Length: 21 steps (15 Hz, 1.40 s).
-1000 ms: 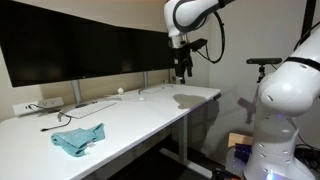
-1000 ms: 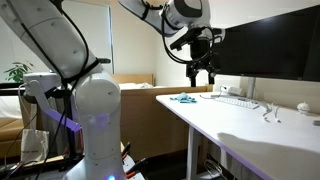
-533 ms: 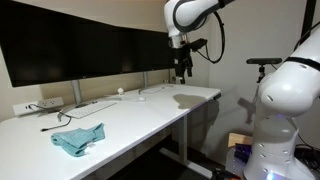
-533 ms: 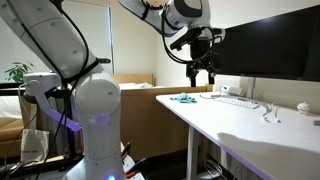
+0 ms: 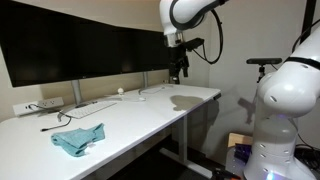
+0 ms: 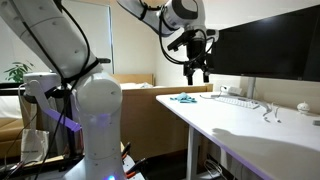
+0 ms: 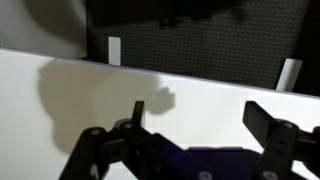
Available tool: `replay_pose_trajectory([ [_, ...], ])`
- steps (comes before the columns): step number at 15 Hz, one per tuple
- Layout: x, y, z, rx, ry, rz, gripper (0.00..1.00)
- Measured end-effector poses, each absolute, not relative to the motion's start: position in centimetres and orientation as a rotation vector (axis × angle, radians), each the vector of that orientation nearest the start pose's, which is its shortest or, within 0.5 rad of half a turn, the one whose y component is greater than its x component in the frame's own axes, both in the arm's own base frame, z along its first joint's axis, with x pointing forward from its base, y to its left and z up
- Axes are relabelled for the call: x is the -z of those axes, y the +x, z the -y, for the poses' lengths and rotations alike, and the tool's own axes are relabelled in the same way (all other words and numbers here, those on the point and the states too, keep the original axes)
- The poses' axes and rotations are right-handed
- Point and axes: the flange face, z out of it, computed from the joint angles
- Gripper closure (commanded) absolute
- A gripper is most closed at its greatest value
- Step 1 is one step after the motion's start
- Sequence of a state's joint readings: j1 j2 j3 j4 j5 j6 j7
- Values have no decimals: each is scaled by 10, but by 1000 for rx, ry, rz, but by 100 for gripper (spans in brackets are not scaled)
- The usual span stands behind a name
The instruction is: Use the blue towel to wipe the desk
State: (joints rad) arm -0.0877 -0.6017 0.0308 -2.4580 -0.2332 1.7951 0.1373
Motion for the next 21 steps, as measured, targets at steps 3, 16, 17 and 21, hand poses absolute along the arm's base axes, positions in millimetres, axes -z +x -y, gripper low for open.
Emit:
replay_pose_trajectory([
  [3, -508, 376, 2, 4, -3371, -285, 0],
  [16, -495, 467, -183, 192, -3141, -386, 0],
  [17, -490, 473, -197, 194, -3141, -375, 0],
  [21, -478, 502, -243, 254, -3175, -324, 0],
])
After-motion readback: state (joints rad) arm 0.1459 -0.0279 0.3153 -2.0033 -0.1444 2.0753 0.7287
